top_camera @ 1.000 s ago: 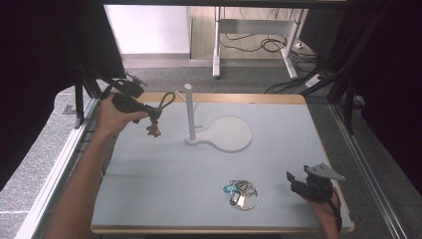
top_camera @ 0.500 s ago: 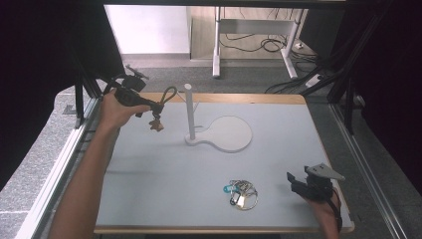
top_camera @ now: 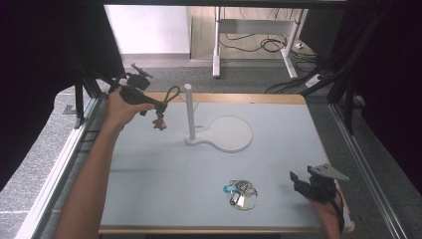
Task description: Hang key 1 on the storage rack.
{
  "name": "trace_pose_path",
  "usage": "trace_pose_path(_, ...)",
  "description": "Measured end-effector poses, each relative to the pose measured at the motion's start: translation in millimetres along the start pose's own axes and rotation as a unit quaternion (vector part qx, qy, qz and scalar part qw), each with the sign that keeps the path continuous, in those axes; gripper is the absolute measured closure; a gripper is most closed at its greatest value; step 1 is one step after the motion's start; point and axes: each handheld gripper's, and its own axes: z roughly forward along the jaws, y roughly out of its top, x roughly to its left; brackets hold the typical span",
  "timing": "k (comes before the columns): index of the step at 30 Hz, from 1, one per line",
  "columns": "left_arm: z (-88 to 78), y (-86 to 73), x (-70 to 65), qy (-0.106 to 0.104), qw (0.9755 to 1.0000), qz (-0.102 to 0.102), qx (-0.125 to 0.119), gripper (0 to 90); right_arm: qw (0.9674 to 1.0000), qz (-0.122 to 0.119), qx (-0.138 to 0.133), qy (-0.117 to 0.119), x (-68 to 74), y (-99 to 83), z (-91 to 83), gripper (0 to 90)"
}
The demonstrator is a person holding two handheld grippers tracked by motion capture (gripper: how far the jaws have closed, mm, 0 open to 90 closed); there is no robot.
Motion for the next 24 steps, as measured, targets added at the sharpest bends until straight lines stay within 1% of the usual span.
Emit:
trace_pose_path(8, 1.7, 3.3, 0.8, -0.002, 1.0, 0.001, 0.001, 67.2, 0.9999, -0.01, 0.007, 0.005, 4.2, 1.0, 1.4, 31.1)
trace_pose_path(10, 1.7, 3.4, 1.1, -0.002, 1.0, 0.001, 0.0, 67.2, 0.9999, -0.009, 0.005, 0.011, 4.6, 1.9, 0.4, 31.1)
trace_pose_path(15, 3.2, 4.3, 2.3, -0.005, 1.0, 0.0, 0.002, 67.3, 0.9999, -0.011, 0.001, 0.01, 5.7, 3.2, -1.2, 31.1)
trace_pose_path(20, 6.6, 5.5, 2.6, -0.011, 0.9999, 0.002, 0.004, 67.3, 0.9999, -0.012, 0.005, 0.011, 6.0, 2.7, 0.1, 31.1)
trace_pose_path(24, 9.5, 6.1, 4.5, -0.011, 0.9999, -0.002, 0.008, 67.2, 0.9998, -0.013, 0.005, 0.01, 6.5, 2.7, 0.3, 31.1)
